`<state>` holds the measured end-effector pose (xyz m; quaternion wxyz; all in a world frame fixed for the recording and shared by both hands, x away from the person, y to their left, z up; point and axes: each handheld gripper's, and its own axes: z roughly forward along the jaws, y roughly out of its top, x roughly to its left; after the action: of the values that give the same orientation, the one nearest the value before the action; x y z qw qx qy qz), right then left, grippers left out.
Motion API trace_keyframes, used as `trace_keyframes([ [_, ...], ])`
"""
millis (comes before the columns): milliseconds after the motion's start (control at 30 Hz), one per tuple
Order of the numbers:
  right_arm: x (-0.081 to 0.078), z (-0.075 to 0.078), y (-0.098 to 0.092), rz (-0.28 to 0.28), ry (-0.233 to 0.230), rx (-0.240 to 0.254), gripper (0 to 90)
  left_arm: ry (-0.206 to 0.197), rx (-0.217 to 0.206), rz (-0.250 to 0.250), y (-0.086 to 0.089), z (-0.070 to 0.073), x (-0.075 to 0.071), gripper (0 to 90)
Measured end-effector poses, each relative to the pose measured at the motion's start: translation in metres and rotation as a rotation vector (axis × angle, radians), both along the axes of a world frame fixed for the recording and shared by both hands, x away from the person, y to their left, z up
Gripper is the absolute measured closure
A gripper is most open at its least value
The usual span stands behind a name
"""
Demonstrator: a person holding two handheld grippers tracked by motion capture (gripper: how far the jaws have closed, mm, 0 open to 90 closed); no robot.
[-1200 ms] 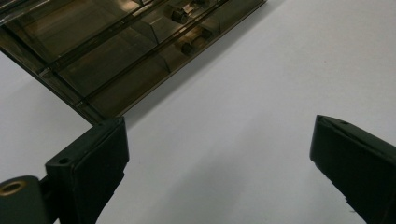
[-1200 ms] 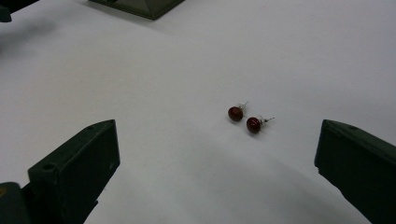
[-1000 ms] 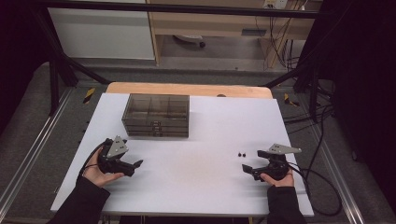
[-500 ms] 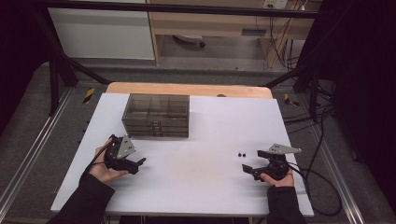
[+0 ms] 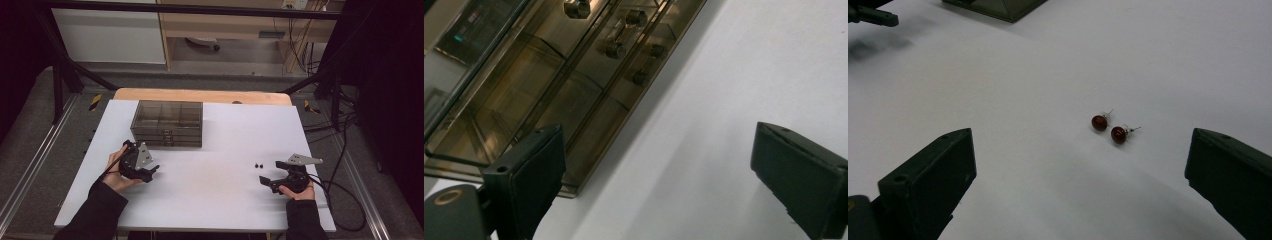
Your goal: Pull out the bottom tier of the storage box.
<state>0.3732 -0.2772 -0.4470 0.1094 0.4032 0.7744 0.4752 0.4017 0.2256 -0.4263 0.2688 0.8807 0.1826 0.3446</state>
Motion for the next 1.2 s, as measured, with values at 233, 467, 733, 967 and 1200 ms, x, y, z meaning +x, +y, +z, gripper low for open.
trace_keyframes([
  [233,0.0,0.0,0.0,0.002,-0.002,-0.003,0.6,-0.045,0.052,-0.027,-0.006,-0.005,0.003,11.3],
  [467,0.001,-0.001,0.0,0.002,0.0,-0.002,0.6,-0.092,0.107,-0.054,-0.012,-0.01,0.006,15.0],
  [733,0.001,-0.001,0.0,0.001,0.001,-0.001,0.6,-0.137,0.15,-0.074,-0.018,-0.014,0.008,16.6],
  [967,0.001,-0.001,0.0,0.002,0.0,-0.002,0.6,-0.187,0.193,-0.086,-0.021,-0.017,0.01,20.4],
  [1200,0.0,0.0,0.0,0.0,0.0,-0.001,0.6,-0.227,0.27,-0.085,-0.025,-0.022,0.011,25.2],
])
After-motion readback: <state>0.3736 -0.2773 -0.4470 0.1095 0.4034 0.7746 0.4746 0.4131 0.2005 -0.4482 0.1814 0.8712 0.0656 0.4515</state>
